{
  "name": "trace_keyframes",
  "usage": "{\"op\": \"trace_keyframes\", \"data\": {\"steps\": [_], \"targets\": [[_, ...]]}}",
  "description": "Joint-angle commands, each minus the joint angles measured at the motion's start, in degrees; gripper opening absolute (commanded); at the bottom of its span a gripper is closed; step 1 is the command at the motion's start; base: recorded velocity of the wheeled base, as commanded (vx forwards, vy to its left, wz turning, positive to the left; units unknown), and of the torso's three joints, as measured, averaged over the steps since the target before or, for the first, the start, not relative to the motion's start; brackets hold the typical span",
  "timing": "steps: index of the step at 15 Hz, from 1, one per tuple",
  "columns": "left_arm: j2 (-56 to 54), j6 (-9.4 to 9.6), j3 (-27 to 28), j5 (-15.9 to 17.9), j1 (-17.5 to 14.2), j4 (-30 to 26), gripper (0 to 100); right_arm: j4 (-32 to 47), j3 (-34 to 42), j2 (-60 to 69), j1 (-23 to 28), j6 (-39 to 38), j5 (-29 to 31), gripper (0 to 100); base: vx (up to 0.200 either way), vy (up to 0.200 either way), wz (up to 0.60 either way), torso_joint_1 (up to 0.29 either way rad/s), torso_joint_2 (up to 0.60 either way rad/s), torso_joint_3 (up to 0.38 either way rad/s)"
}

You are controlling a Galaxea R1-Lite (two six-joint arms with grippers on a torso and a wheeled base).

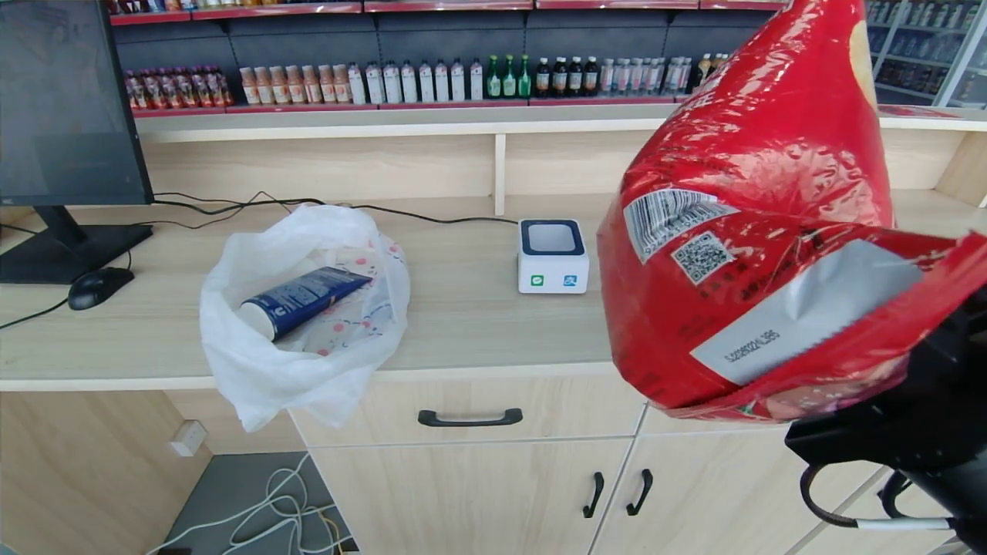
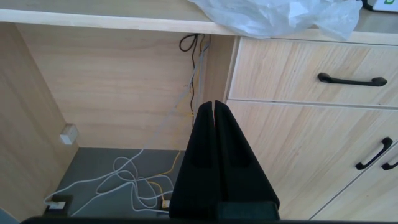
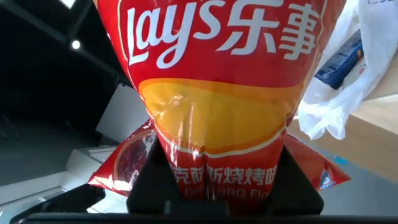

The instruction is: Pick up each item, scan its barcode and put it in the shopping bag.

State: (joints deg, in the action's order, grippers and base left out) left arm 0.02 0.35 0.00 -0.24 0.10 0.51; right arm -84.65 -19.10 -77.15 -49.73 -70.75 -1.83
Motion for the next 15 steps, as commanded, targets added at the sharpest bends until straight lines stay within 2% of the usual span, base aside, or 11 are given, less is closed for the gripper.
{"op": "trace_keyframes", "data": {"steps": [1,4,7,15], "targets": [[-0.02,0.09,0.00,-0.11,-0.01,0.02,0,-0.43,0.21,-0.54,-0.11,-0.17,-0.11,0,0.000,0.000,0.00,0.000,0.00,0.000],[-0.02,0.00,0.00,-0.02,-0.01,0.02,0,-1.66,1.79,-0.28,-2.31,-0.26,-2.39,0,0.000,0.000,0.00,0.000,0.00,0.000],[-0.02,0.09,0.00,-0.02,-0.10,0.02,0,-4.82,2.76,0.07,-2.39,-0.26,-3.18,0,0.000,0.000,0.00,0.000,0.00,0.000],[-0.02,0.00,0.00,-0.11,-0.01,0.02,0,-5.08,2.93,1.39,-2.83,-0.17,-4.94,0,0.000,0.000,0.00,0.000,0.00,0.000]]}}
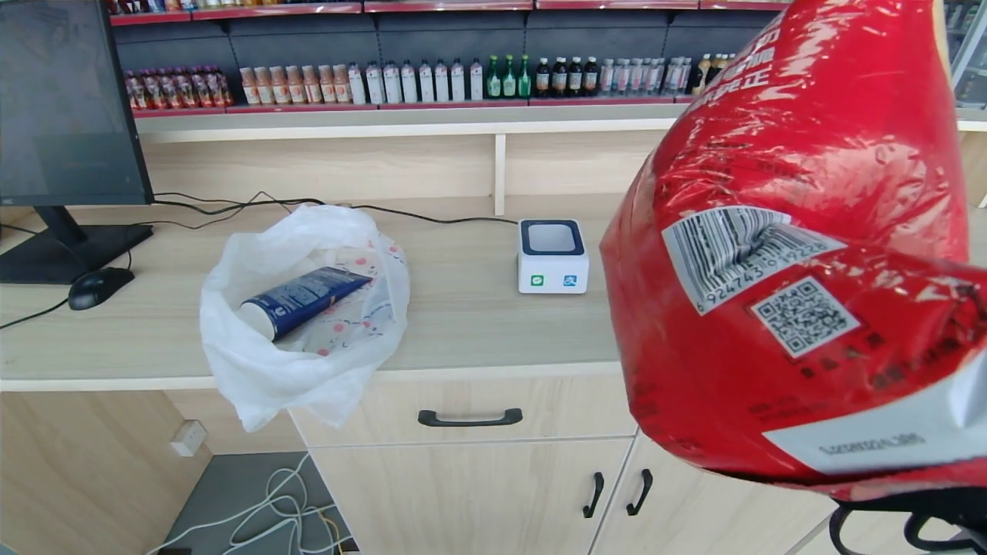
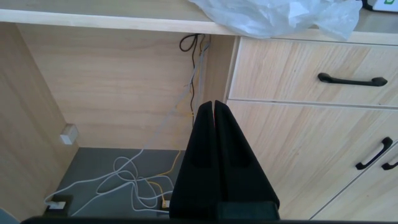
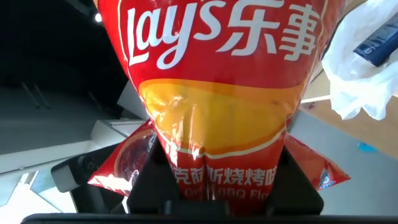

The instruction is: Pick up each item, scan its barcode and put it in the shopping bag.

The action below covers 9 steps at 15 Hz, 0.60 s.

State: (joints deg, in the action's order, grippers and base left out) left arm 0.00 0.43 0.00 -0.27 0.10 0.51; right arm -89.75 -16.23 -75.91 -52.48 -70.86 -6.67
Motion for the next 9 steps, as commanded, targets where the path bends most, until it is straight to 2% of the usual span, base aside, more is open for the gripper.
{"op": "trace_keyframes", "data": {"steps": [1,9], "targets": [[0.00,0.01,0.00,0.00,-0.01,0.02,0,0.01,0.05,0.32,-0.08,0.11,-0.19,0,0.000,0.000,0.00,0.000,0.00,0.000],[0.00,-0.08,0.00,0.00,-0.01,0.02,0,0.01,2.60,1.47,-0.43,3.80,-2.56,0,0.000,0.000,0.00,0.000,0.00,0.000]]}}
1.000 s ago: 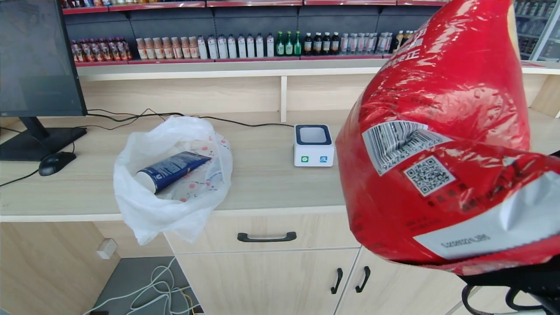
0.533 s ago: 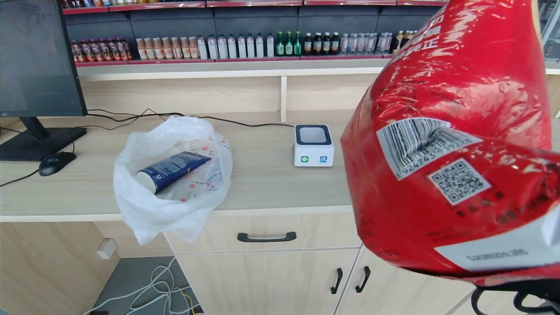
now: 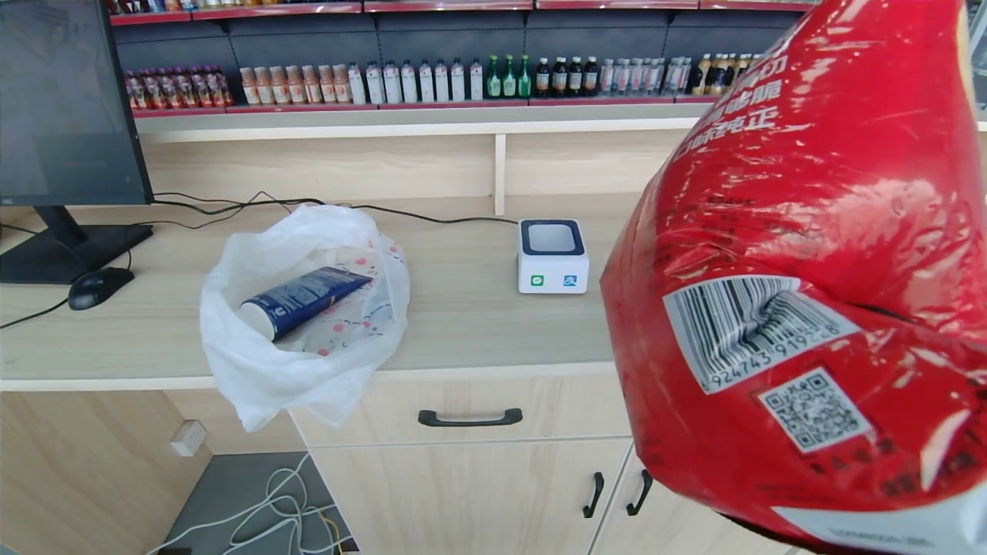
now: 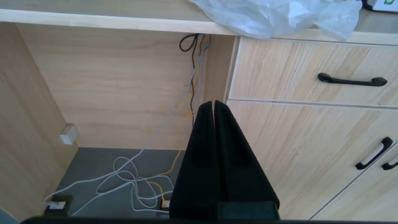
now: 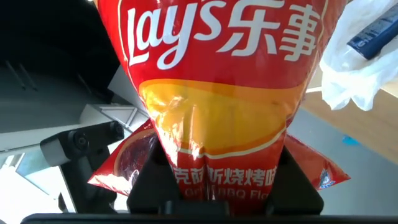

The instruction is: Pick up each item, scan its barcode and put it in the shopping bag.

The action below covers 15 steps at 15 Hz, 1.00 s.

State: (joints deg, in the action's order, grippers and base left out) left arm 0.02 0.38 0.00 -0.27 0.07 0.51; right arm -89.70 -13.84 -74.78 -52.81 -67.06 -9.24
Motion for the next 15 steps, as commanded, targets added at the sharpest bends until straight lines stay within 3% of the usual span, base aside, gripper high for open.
{"op": "trace_keyframes", "data": {"steps": [1,5,10,12,13,15], "targets": [[-0.02,-0.03,0.00,0.00,0.01,0.02,0,-0.04,1.09,1.21,-0.10,0.00,0.01,0,0.000,0.000,0.00,0.000,0.00,0.000],[-0.02,-0.03,0.00,-0.08,0.01,0.02,0,0.05,3.38,3.59,0.78,1.49,0.01,0,0.000,0.000,0.00,0.000,0.00,0.000],[-0.02,0.06,0.00,-0.08,-0.07,0.02,0,1.72,5.31,4.11,5.35,15.47,-5.70,0,0.000,0.000,0.00,0.000,0.00,0.000],[-0.02,-0.03,0.00,0.00,0.01,0.02,0,5.24,3.55,4.29,6.14,20.13,-5.26,0,0.000,0.000,0.00,0.000,0.00,0.000],[-0.02,-0.03,0.00,0.00,0.01,0.02,0,12.27,3.11,4.73,6.58,29.36,-3.68,0,0.000,0.000,0.00,0.000,0.00,0.000],[-0.02,-0.03,0.00,-0.08,0.01,0.02,0,19.56,-0.58,5.43,6.93,34.63,-0.43,0,0.000,0.000,0.00,0.000,0.00,0.000]]}}
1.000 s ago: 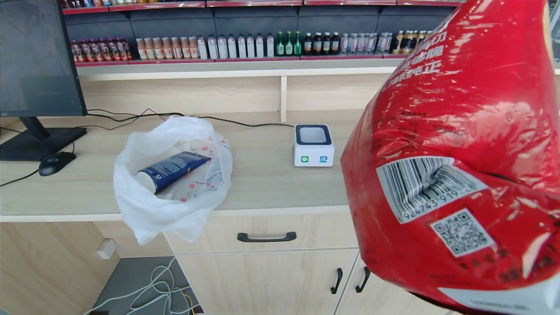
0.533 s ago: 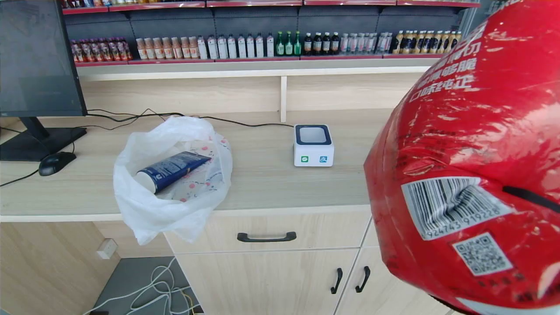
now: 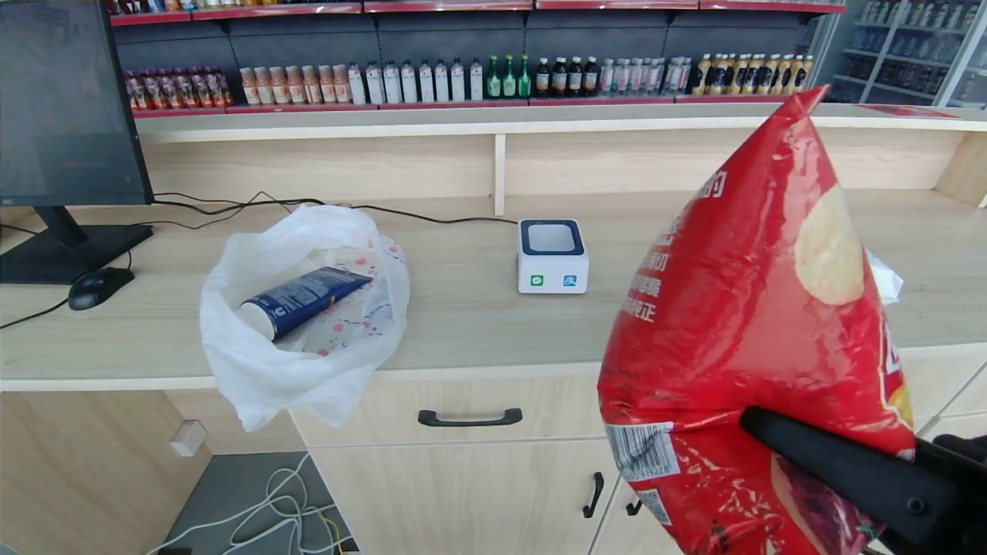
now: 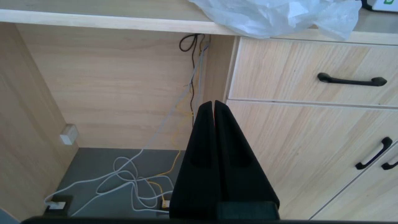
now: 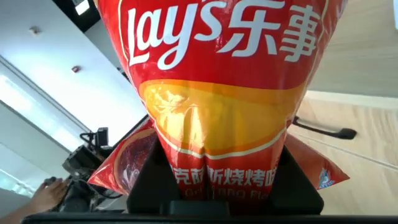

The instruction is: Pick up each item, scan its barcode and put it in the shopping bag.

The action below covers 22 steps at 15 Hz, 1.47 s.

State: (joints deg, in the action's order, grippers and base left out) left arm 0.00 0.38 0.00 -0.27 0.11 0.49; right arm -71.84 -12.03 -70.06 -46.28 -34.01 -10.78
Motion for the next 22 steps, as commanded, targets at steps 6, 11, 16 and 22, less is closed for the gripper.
{"op": "trace_keyframes", "data": {"steps": [6,11,16,22], "targets": [[0.00,-0.03,0.00,0.00,-0.02,0.04,0,29.56,-24.44,0.98,0.40,10.19,12.18,0,0.000,0.000,0.00,0.000,0.00,0.000],[0.00,0.06,0.00,-0.08,-0.02,0.04,0,37.12,-31.56,-6.58,0.31,22.85,23.61,0,0.000,0.000,0.00,0.000,0.00,0.000],[0.00,-0.03,0.00,0.00,-0.02,0.04,0,36.77,-38.77,-17.74,0.84,25.22,37.76,0,0.000,0.000,0.00,0.000,0.00,0.000],[0.00,-0.03,0.00,0.00,-0.02,0.04,0,28.07,-48.44,-30.75,3.47,28.04,41.71,0,0.000,0.000,0.00,0.000,0.00,0.000]]}}
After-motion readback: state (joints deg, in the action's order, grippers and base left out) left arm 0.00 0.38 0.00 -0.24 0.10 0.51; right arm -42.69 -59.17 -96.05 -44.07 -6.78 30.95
